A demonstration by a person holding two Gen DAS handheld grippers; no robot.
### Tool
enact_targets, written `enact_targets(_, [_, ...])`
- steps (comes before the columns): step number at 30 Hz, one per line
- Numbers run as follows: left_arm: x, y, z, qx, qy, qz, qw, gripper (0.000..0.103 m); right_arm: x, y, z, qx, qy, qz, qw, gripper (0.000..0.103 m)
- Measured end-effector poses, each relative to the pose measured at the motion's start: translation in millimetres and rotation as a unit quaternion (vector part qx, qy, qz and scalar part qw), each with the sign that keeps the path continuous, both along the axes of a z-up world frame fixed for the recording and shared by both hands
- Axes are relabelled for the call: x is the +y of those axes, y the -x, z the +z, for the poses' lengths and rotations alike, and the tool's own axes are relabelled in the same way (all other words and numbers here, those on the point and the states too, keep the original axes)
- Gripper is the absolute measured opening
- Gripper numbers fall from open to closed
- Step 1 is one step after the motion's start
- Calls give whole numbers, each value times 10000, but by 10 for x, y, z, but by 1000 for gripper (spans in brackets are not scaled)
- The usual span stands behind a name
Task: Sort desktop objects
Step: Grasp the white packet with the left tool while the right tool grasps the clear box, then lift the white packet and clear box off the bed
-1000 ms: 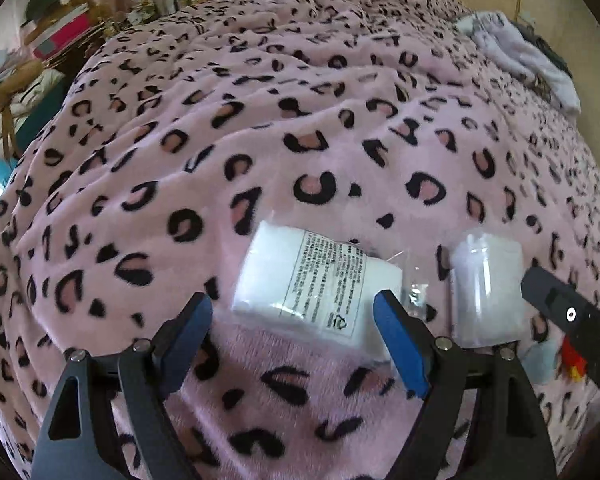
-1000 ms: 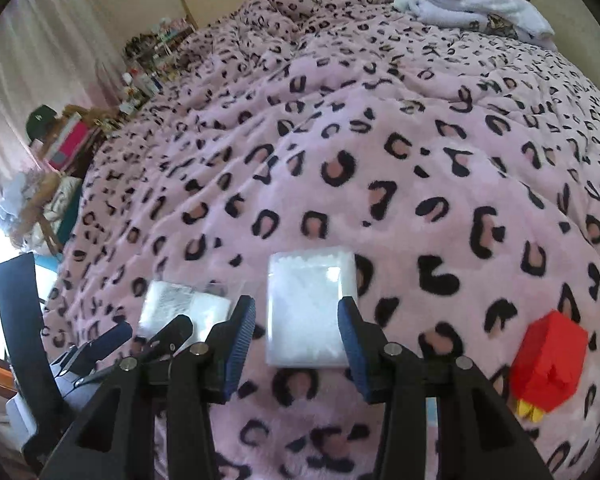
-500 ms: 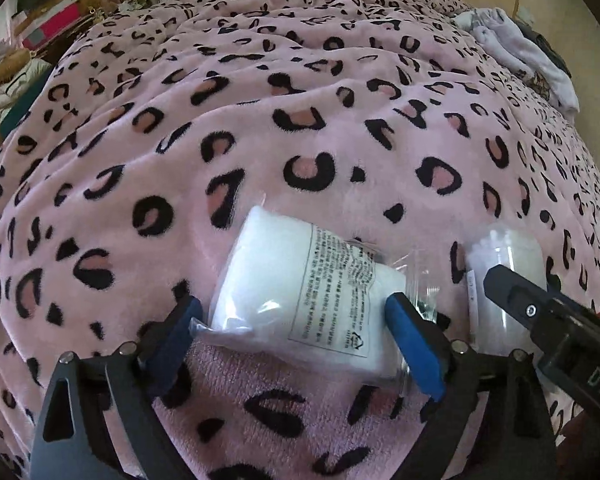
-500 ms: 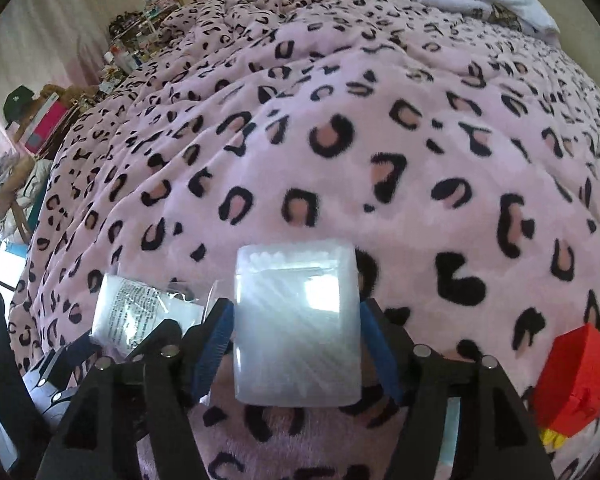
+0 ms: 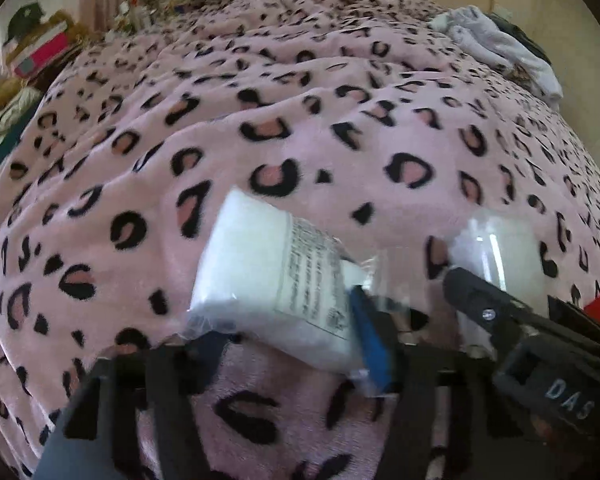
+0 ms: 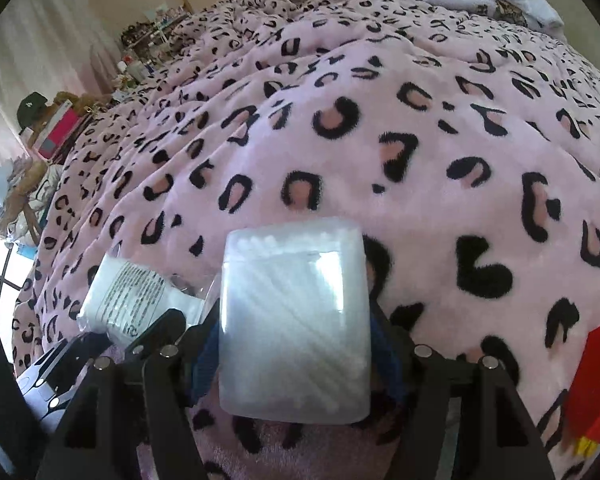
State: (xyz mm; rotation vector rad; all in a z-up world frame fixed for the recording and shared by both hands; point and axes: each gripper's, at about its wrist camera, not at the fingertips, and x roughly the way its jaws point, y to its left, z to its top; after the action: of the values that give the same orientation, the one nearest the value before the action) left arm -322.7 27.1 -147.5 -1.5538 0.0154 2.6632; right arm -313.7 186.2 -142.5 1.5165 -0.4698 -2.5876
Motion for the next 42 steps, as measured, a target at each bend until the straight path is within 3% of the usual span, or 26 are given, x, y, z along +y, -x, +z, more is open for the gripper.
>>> enact_targets(2, [42, -15, 35, 42, 12, -53, 10000, 35, 18, -28, 18, 50, 65, 12, 10000, 67])
enact_targets(8, [-15, -102, 179, 291, 3, -19, 9996, 25, 41, -83, 67, 149, 285, 18, 9995, 67])
enact_targets(14, [-263, -202, 366, 565, -148, 252, 9980, 23, 10, -179, 123, 290, 479, 45, 9984, 67])
enact_targets(22, [-475, -580, 660, 858, 3, 335, 9957, 23, -31, -479, 344, 519, 650, 116, 9965, 67])
enact_targets(29, [-616, -1023, 756, 762, 40, 366, 9964, 23, -116, -903, 548, 579, 698, 257, 9955, 67])
enact_targets(42, [-770, -2099, 719, 239, -62, 339, 9991, 23, -288, -1935, 630, 297, 876, 285, 9953, 67])
